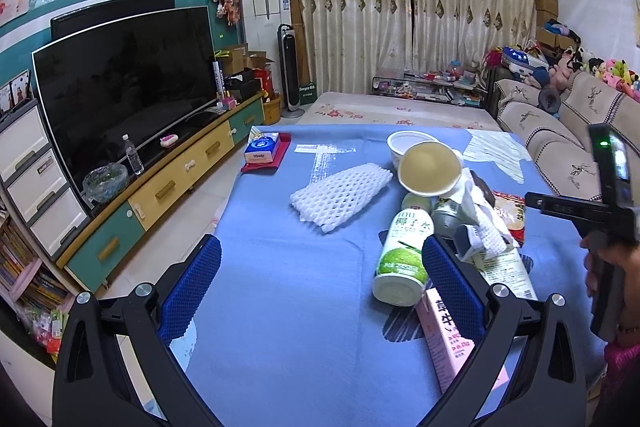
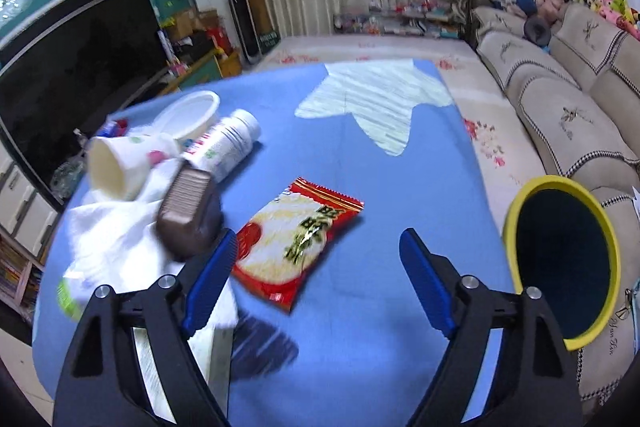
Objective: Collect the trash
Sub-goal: 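Reach the right gripper to the red-and-white snack wrapper and grasp it, then carry the wrapper with the right gripper over the yellow bin and release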
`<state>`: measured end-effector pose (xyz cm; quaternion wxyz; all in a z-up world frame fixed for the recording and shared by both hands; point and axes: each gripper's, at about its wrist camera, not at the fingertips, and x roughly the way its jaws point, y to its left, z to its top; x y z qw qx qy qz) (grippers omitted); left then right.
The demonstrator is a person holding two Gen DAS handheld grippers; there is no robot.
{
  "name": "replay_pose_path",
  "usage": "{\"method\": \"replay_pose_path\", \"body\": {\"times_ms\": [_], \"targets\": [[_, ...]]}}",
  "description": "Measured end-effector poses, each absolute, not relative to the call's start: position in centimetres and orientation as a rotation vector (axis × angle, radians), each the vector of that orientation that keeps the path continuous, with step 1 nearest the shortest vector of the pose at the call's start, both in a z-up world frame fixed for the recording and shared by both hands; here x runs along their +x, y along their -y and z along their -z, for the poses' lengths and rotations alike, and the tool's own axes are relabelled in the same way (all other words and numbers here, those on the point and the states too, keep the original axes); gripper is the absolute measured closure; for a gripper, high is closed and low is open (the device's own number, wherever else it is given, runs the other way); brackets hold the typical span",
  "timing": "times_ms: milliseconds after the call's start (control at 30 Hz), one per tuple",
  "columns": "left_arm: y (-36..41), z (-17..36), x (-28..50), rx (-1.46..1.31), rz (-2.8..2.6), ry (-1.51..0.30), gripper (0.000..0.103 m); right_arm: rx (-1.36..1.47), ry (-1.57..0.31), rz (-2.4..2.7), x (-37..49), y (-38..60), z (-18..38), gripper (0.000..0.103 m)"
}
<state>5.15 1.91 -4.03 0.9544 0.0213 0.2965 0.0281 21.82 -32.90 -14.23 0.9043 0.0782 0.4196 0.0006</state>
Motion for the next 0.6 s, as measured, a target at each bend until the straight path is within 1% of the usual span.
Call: {"method": "replay_pose_path", "body": {"times_ms": [267,333,400,433,500,533,600], "targets": [[-2.3,5.4,7.0,0.038,-0.055,-0.624,0.004,0.145,-0.930,0.014,24.4,31.1,16.5,0.025],[-2.0,5.8,7.5,0.040,-0.044,-0.632,0.004,0.129,-0.941,0.023,24.7,30.7,16.9,0.029],[-1.8,6.0,7.6,0.042,-0.036,-0.635,0.004,0.127,-0.957,0.024,25.1,30.7,17.4,0.040],[-1.6,6.1,7.7,0.043,-0.030,-0.637,0.004,0.129,-0.960,0.020,25.3,30.8,17.6,0.043],[-1.7,6.2,7.8,0.043,-0.030,-0.637,0.004,0.118,-0.942,0.034,25.1,30.9,17.5,0.057],[-1.6,6.2,7.9,0.041,-0.031,-0.638,0.004,0.127,-0.932,0.034,25.0,31.2,17.3,0.060],[-1.7,6.3,8.1,0.034,-0.032,-0.640,0.004,0.132,-0.903,0.040,24.6,31.6,16.8,0.074]]}}
